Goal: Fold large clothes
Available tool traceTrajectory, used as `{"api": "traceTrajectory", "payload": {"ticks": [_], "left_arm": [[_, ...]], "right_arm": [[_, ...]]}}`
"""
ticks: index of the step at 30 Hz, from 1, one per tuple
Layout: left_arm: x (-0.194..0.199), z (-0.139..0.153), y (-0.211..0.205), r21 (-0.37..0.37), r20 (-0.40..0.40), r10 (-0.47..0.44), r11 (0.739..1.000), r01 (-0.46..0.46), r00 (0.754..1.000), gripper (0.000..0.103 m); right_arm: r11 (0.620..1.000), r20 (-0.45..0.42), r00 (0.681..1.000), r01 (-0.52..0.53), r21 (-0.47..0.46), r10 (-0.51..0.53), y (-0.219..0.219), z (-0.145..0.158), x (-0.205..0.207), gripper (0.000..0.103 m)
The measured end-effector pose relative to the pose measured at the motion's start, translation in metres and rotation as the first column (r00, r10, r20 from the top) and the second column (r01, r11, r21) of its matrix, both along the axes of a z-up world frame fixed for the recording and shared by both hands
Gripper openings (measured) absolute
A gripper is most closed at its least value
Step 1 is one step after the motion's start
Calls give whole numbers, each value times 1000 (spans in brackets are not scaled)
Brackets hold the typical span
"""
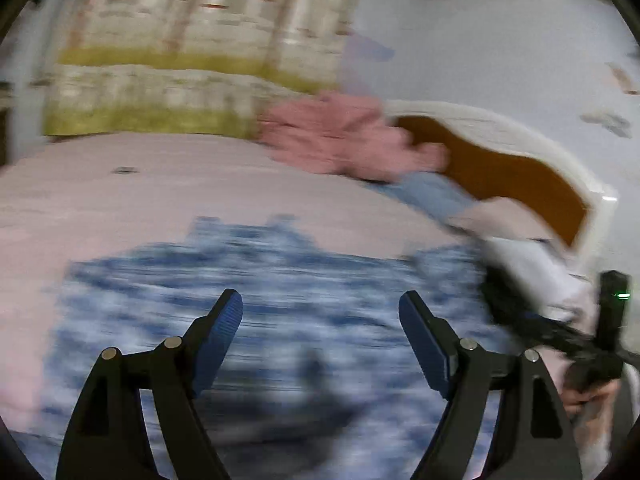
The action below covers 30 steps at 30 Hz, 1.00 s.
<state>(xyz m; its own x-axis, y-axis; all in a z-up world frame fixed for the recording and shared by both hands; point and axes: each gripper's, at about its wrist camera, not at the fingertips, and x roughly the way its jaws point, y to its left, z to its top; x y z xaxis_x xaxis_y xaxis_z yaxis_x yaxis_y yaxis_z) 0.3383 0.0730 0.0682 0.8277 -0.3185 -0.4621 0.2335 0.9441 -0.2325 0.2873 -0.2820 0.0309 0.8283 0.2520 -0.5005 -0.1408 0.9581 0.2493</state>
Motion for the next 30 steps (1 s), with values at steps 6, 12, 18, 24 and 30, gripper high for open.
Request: {"api": "traceTrajectory", "payload": {"ticks": [6,12,18,24,30], "left_arm": [[68,-38,79,366,-120,316,896,-254,941,80],[101,-110,121,384,-338,304,909,-165,891,68],[82,-95,137,292,-227,309,926,-238,923,10],[57,-82,180,149,-108,462,883,-445,880,1],[71,-106,189,163,-217,497,867,-471,840,1]], "right_arm": [[995,-290,952,-97,36,103,28,-31,95,70],[985,-461,882,-152,-86,96,52,-71,148,48],[957,-198,976,-143,-251,93,73,-31,129,1],[969,198,972,-77,-234,125,74,58,92,1],[930,-198,979,-112,-351,43,99,-22,200,1]]}}
